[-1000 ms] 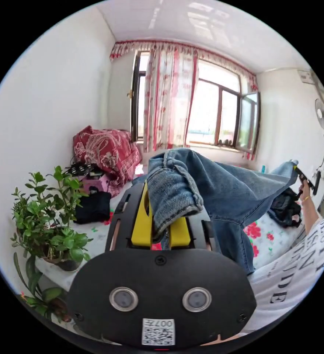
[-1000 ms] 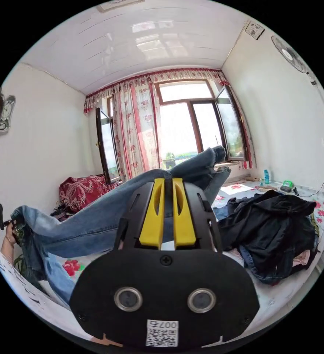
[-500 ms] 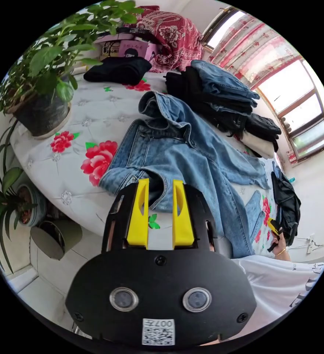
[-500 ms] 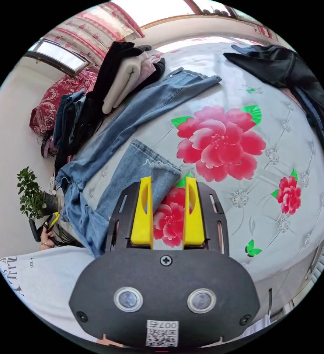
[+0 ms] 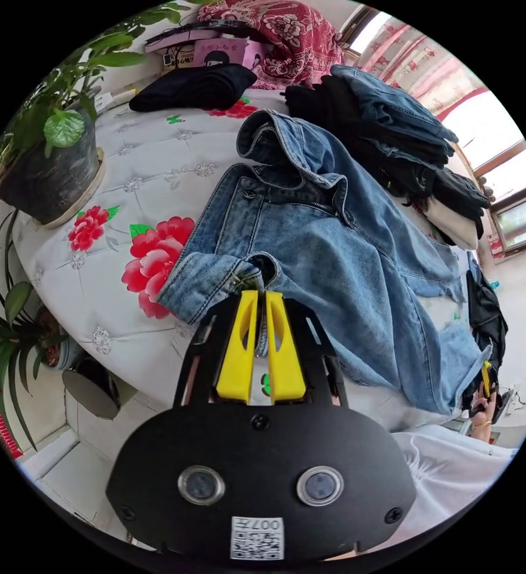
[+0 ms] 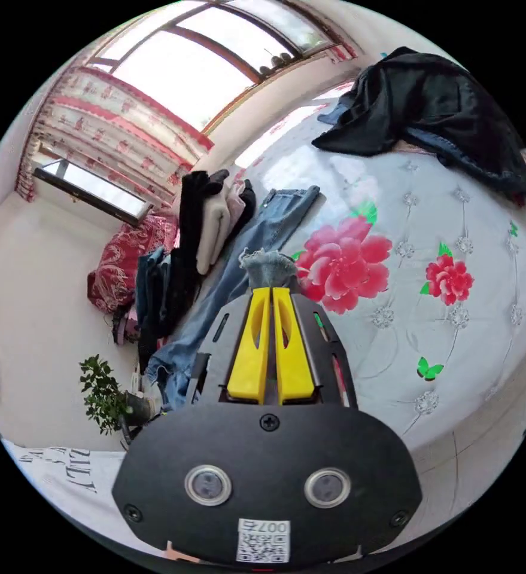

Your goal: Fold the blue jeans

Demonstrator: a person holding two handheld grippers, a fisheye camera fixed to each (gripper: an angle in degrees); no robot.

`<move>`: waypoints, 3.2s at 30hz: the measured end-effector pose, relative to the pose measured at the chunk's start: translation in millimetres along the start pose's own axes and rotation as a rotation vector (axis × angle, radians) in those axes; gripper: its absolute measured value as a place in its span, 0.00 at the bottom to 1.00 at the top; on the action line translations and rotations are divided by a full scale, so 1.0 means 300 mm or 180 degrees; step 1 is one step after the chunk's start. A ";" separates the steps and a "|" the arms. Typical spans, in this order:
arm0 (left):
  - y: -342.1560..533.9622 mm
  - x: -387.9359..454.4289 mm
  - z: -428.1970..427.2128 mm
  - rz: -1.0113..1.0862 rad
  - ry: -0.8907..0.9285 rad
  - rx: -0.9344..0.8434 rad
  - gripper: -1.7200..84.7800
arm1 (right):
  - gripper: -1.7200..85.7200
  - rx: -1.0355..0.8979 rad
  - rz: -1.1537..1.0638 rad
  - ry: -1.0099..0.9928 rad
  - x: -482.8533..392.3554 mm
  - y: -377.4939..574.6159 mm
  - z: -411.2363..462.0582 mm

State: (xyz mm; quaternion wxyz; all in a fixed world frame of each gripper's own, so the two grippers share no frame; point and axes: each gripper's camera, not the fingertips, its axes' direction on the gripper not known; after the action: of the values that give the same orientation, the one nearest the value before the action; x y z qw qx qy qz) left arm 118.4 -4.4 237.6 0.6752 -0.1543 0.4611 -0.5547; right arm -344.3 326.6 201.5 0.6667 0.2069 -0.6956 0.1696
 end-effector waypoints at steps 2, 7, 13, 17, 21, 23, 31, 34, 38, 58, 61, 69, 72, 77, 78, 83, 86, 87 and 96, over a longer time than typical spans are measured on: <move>0.031 -0.017 -0.043 0.0031 0.0121 0.0071 0.02 | 0.02 0.0655 0.0203 -0.0404 0.005 -0.003 -0.245; 0.094 0.009 -0.142 0.0398 0.0480 0.0055 0.02 | 0.02 0.1768 -0.0344 -0.0436 -0.194 0.024 -0.730; 0.095 0.040 -0.149 0.0620 0.0455 -0.0011 0.02 | 0.02 0.1850 -0.0819 0.0934 -0.312 -0.135 -0.608; 0.139 0.020 -0.178 0.0595 0.0390 0.0055 0.02 | 0.03 0.0666 -0.0492 0.1409 -0.078 -0.310 -0.255; 0.190 -0.006 -0.209 0.0540 0.0401 0.0106 0.02 | 0.05 0.0131 -0.0282 0.1467 0.106 -0.231 -0.117; 0.202 -0.008 -0.206 0.0469 0.0403 0.0113 0.02 | 0.06 -0.0001 -0.0216 0.1497 0.169 -0.168 -0.097; 0.177 0.038 -0.185 0.0279 0.0229 0.0048 0.02 | 0.09 -0.0371 0.0227 0.1561 0.405 -0.108 -0.058; 0.190 0.049 -0.212 0.0198 0.0217 0.0078 0.02 | 0.09 -0.0404 0.0348 0.1636 0.459 -0.170 -0.028; 0.236 0.081 -0.289 0.0337 0.0169 0.0155 0.01 | 0.04 -0.0392 0.0344 0.1863 0.488 -0.244 0.011; 0.445 0.006 -0.418 -0.0198 0.0003 -0.0015 0.08 | 0.05 -0.0053 -0.0578 0.1867 0.391 -0.367 -0.193; 0.356 0.031 -0.437 -0.0197 0.0149 0.0179 0.10 | 0.06 -0.0207 -0.0922 0.1547 0.281 -0.458 -0.063; 0.037 0.101 -0.282 -0.0276 0.0471 0.0162 0.16 | 0.10 -0.0654 -0.1134 0.0911 0.085 -0.745 0.323; -0.059 0.068 -0.238 -0.0479 0.0690 0.0214 0.17 | 0.11 -0.0740 -0.0770 0.0830 0.097 -0.883 0.434; -0.149 -0.042 -0.176 -0.0958 0.0988 0.0222 0.17 | 0.12 -0.0711 -0.0340 0.1003 0.142 -1.067 0.603; -0.159 -0.061 -0.155 -0.1037 0.1033 0.0185 0.15 | 0.11 -0.0771 -0.0244 0.1018 0.157 -1.102 0.655; -0.171 -0.094 -0.106 -0.1111 0.1091 0.0097 0.06 | 0.05 -0.0897 0.0163 0.1169 0.216 -1.167 0.823; -0.168 -0.089 -0.160 -0.0889 0.1066 0.0129 0.03 | 0.03 -0.0663 -0.0280 0.0981 0.159 -1.204 0.753; -0.162 -0.083 -0.196 -0.0701 0.1062 0.0140 0.02 | 0.02 -0.0276 -0.0401 0.0765 0.142 -1.215 0.641; -0.135 0.010 -0.100 0.0045 0.1241 -0.0500 0.12 | 0.04 -0.0779 0.0090 0.1672 0.534 -1.103 0.489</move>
State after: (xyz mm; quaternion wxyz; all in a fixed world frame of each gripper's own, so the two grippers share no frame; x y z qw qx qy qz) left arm 69.9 -11.4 249.5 0.5630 -0.0929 0.6260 -0.5316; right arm -304.0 -41.9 340.5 0.8416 0.0642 -0.5172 0.1415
